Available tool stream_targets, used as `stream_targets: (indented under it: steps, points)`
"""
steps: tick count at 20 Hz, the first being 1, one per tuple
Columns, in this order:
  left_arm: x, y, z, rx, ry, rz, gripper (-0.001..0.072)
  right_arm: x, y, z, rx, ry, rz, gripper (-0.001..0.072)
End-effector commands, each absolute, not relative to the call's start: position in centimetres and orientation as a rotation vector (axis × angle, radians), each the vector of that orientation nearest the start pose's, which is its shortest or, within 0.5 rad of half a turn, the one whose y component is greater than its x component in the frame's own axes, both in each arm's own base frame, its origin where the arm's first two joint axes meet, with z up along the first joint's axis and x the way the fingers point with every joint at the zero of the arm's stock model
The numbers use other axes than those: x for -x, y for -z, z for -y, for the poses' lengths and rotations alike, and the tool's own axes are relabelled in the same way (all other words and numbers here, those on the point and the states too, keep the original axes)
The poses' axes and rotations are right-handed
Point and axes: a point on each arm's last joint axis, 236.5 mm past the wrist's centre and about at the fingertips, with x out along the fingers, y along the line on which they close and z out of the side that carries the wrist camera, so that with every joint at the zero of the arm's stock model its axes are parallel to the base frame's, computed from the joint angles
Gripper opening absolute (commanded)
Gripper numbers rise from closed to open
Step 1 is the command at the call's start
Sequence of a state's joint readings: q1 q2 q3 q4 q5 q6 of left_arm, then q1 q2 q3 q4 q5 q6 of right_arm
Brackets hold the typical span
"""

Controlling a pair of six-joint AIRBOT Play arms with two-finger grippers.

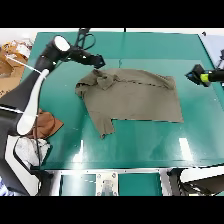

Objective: Fold the shirts.

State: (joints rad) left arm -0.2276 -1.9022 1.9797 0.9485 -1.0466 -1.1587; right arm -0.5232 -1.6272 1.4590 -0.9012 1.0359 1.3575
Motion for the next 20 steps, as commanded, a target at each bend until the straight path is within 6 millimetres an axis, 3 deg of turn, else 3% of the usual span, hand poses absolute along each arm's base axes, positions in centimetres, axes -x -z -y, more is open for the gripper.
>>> stream_targets:
  steps: [1, 2, 4, 8, 9, 10, 11, 12, 14, 18, 19, 20]
  points:
    - [-52.4, -6.1, 19.6, 0.189, 0.713, -1.106, 0.0199, -43.1, -1.3, 15.5, -0.833, 0.027, -1.088, 0.0032]
    - [-51.8, -5.8, 18.2, 0.195, 0.71, -1.145, 0.0032, -41.5, -0.7, 15.4, -0.869, 0.031, -1.12, 0.0013]
    - [-50.9, -5.4, 16.4, 0.234, 0.686, -1.213, 0.0027, -38.1, 0.6, 14.6, -0.938, 0.066, -1.157, 0.0013]
    - [-47.5, -4.5, 16.0, 0.243, 0.714, -1.359, 0.0025, -30.8, 4.0, 11.7, -1.026, 0.196, -1.215, 0.0014]
    - [-46.4, -4.1, 16.2, 0.251, 0.719, -1.4, 0.0025, -28.9, 5.1, 10.7, -1.057, 0.238, -1.249, 0.0095]
    - [-45.2, -3.7, 16.4, 0.256, 0.724, -1.428, 0.0025, -27.7, 6.2, 9.6, -1.096, 0.26, -1.267, 0.0251]
    - [-43.7, -3.1, 16.6, 0.263, 0.723, -1.451, 0.0025, -26.7, 7.4, 8.6, -1.126, 0.268, -1.288, 0.0339]
    - [-42.2, -2.7, 16.5, 0.274, 0.717, -1.468, 0.0026, -26.2, 8.3, 7.8, -1.16, 0.273, -1.3, 0.034]
    - [-38.7, -1.6, 15.5, 0.295, 0.679, -1.474, 0.0025, -26.3, 9.7, 7.1, -1.209, 0.281, -1.278, 0.0475]
    - [-32.6, 1.0, 12.1, 0.407, 0.496, -1.422, 0.0026, -30.7, 11.2, 8.5, -1.206, 0.306, -1.122, 0.0469]
    - [-31.7, 1.8, 11.2, 0.451, 0.434, -1.406, 0.0027, -32.2, 11.4, 8.6, -1.212, 0.292, -1.086, 0.0468]
    - [-31.3, 2.5, 10.6, 0.487, 0.377, -1.384, 0.0027, -33.3, 11.5, 8.4, -1.219, 0.27, -1.071, 0.0414]
